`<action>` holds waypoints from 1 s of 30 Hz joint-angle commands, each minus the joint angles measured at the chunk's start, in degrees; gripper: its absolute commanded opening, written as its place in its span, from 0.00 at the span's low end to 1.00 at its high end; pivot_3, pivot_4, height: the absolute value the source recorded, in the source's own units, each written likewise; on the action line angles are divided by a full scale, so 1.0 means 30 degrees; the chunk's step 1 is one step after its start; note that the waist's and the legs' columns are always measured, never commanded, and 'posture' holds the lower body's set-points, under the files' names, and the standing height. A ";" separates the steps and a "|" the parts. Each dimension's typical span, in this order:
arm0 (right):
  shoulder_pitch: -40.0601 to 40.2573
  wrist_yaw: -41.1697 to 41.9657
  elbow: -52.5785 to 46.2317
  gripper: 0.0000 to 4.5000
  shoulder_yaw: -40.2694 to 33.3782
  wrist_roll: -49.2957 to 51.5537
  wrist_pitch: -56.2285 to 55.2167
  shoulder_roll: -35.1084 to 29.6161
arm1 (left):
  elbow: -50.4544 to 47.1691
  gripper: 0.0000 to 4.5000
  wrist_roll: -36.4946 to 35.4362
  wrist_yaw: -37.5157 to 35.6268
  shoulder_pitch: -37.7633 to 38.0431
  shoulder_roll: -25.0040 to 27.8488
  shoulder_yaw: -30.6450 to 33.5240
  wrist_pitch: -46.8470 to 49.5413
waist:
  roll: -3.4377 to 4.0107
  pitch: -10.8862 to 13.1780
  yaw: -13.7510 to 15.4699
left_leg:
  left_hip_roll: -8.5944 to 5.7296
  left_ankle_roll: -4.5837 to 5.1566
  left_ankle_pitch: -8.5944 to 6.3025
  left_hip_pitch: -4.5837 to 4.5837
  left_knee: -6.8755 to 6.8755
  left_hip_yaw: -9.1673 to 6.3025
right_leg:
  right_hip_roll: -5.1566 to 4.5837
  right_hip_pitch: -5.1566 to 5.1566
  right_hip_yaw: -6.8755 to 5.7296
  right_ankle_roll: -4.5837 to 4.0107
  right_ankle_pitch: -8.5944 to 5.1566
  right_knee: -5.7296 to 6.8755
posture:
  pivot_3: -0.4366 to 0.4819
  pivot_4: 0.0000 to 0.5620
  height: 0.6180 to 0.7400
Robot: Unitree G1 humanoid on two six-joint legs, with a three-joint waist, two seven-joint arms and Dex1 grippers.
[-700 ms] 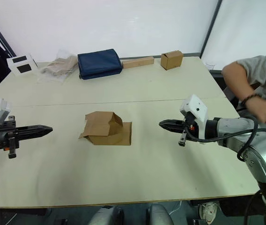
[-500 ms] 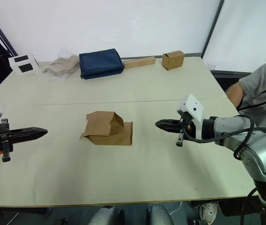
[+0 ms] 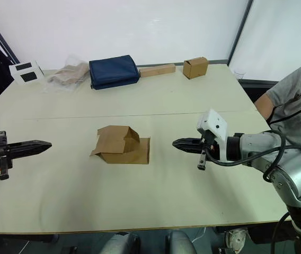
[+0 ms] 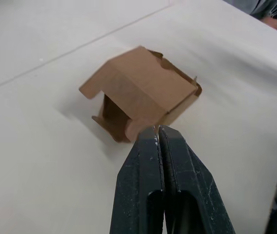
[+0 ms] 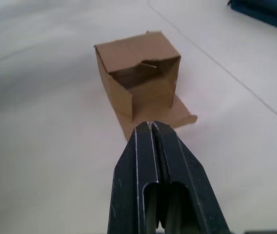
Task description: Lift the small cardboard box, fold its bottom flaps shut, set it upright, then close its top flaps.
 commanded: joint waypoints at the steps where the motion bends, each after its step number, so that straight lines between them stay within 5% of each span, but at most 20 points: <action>1: 0.0189 -0.0300 -0.0747 0.00 -0.0829 0.0379 0.0270 -0.0083 | 0.0252 0.02 0.0214 -0.0015 -0.0922 -0.0035 -0.0537 -0.0622 | -0.0003 0.0001 0.0011 | 0.0000 0.0000 0.0000 -0.0002 0.0000 -0.0001 | 0.0000 -0.0001 -0.0001 0.0000 0.0000 -0.0001 | 0.48 0.27 1.00; 15: 0.0671 -0.1638 -0.1646 0.00 -0.1459 0.1301 0.0677 0.0591 | 0.1744 0.02 0.0737 -0.0884 -0.3321 0.0295 -0.3710 0.0071 | 0.0000 0.0000 -0.0039 | 0.0000 -0.0002 0.0001 -0.0010 0.0001 -0.0001 | 0.0001 -0.0012 -0.0001 0.0000 0.0001 0.0005 | 0.48 0.27 1.00; 18: 0.0972 -0.1675 -0.1684 0.00 -0.1277 0.1045 0.0476 0.0642 | 0.2546 0.18 0.0692 -0.1074 -0.4256 0.0139 -0.4707 0.1025 | 0.0000 0.0000 -0.0002 | 0.0000 -0.0002 0.0001 -0.0010 0.0002 -0.0002 | 0.0002 -0.0012 -0.0002 0.0000 0.0001 0.0009 | 0.48 0.27 1.00; 27: 0.0869 -0.2769 -0.1943 0.00 -0.0811 0.0879 0.0354 0.1769 | 1.1103 0.94 0.0498 -0.0503 -1.1490 -0.3306 -0.7311 0.6342 | -0.0025 -0.0005 -0.0039 | -0.0009 -0.0004 0.0003 -0.0020 0.0050 -0.0014 | 0.0012 -0.0019 -0.0019 0.0004 0.0002 0.0045 | 0.48 0.27 1.00; 30: 0.1075 -0.3102 -0.2067 0.00 -0.0452 0.0411 0.0226 0.1955 | 1.2533 0.99 0.1035 -0.1069 -1.2256 -0.3979 -0.8618 0.7141 | -0.0025 -0.0006 -0.0219 | -0.0013 -0.0009 0.0006 -0.0020 0.0048 -0.0009 | 0.0014 -0.0030 -0.0008 0.0004 0.0002 0.0042 | 0.48 0.27 1.00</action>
